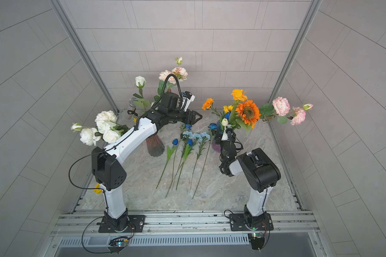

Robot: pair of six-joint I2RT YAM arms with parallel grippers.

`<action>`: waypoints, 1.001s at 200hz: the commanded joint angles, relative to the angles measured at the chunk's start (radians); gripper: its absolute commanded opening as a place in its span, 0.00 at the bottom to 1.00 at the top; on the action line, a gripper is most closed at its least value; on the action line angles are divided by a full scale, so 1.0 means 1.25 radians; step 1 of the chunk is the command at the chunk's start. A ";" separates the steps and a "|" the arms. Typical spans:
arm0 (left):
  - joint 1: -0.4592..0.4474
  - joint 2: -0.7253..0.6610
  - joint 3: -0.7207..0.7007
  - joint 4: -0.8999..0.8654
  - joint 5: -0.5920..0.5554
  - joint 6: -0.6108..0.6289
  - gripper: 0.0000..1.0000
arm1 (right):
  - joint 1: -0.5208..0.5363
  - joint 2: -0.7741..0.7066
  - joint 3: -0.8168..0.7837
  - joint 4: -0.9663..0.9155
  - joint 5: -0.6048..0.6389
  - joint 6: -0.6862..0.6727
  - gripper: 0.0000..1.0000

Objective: Pick out blue flowers from the vase
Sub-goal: Adjust the vase at the center of the board.

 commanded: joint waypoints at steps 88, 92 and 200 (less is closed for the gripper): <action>-0.068 0.032 0.029 0.109 0.134 0.031 0.68 | -0.029 -0.010 -0.028 -0.026 -0.126 -0.056 0.45; -0.072 0.037 0.037 0.100 0.134 0.033 0.68 | -0.029 -0.010 -0.028 -0.026 -0.128 -0.057 0.45; -0.108 0.180 0.191 0.061 0.075 0.067 0.64 | -0.029 -0.005 -0.008 -0.047 -0.150 -0.068 0.46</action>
